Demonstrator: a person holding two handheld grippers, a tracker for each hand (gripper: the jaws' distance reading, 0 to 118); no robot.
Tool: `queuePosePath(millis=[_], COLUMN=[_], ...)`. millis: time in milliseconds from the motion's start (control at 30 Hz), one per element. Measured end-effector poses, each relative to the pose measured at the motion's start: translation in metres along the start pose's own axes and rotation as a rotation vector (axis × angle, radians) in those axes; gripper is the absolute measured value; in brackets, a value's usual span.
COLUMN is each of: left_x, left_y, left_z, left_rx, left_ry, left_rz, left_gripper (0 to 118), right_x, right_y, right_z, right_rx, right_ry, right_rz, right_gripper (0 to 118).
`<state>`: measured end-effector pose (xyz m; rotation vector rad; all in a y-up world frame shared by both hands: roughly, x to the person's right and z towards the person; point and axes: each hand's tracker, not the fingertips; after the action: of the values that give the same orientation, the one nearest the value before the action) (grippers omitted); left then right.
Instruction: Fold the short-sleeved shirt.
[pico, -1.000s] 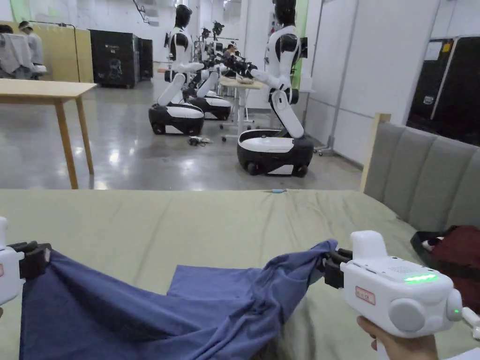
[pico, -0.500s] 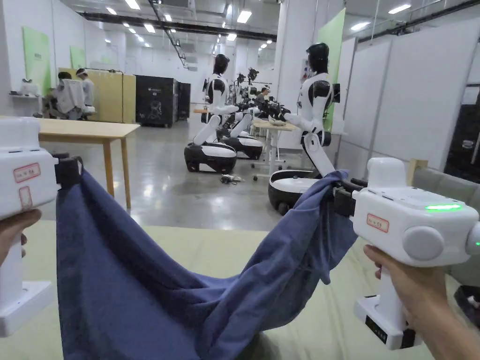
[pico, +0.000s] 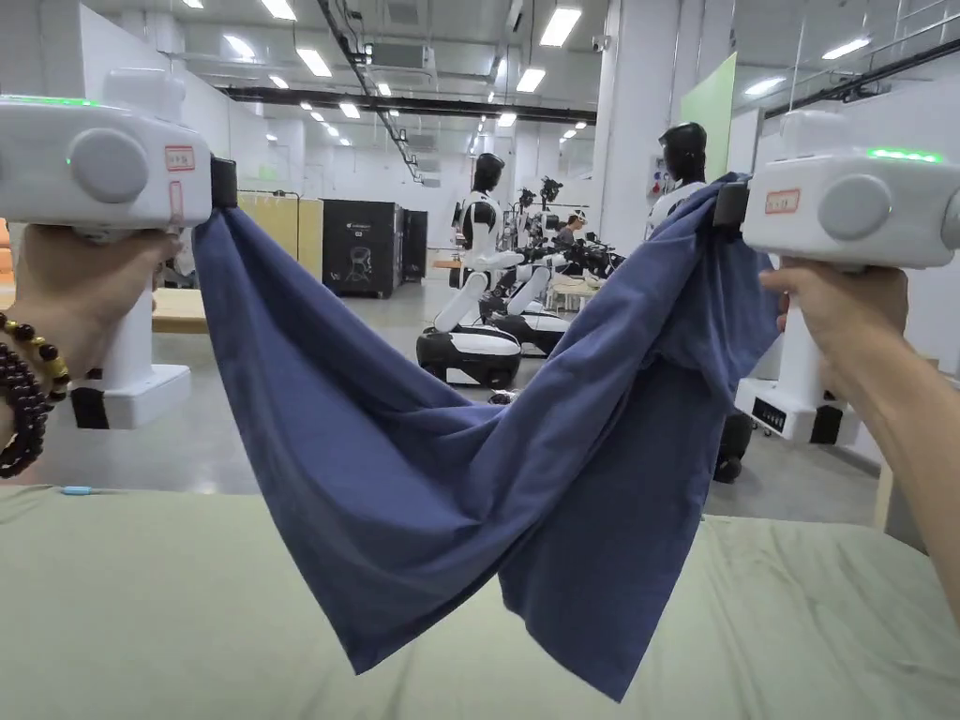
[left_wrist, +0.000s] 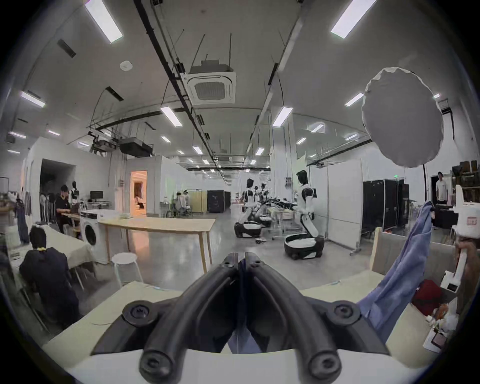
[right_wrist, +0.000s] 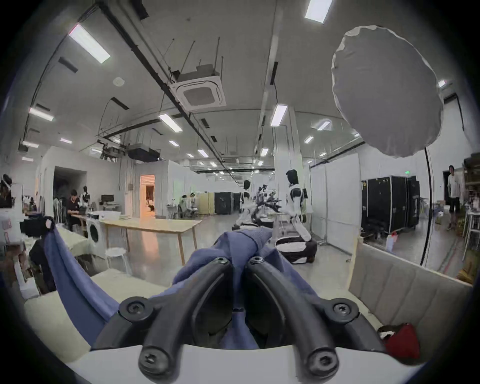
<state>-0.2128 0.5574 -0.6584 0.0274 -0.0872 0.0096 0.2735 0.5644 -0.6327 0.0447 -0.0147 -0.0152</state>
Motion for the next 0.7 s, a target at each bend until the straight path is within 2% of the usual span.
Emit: queuePosePath(millis=[200, 333, 500, 700], left_x=[0.002, 0.004, 0.005, 0.007], left_y=[-0.009, -0.027, -0.084, -0.183], left_z=[-0.030, -0.038, -0.045, -0.043], left_rx=[0.021, 0.016, -0.038, -0.155], left_ry=[-0.003, -0.007, -0.030, -0.064], left_rz=[0.028, -0.013, -0.007, 0.048], left_gripper=[1, 1, 1, 1], right_x=[0.004, 0.006, 0.009, 0.011], right_y=[-0.002, -0.022, -0.077, -0.168], right_z=[-0.027, -0.030, -0.035, -0.041], right_rx=[-0.021, -0.027, -0.077, -0.210], right_ry=[-0.023, -0.015, 0.002, 0.021], right_rz=[-0.022, 0.003, -0.021, -0.042], right_gripper=[8, 8, 8, 8])
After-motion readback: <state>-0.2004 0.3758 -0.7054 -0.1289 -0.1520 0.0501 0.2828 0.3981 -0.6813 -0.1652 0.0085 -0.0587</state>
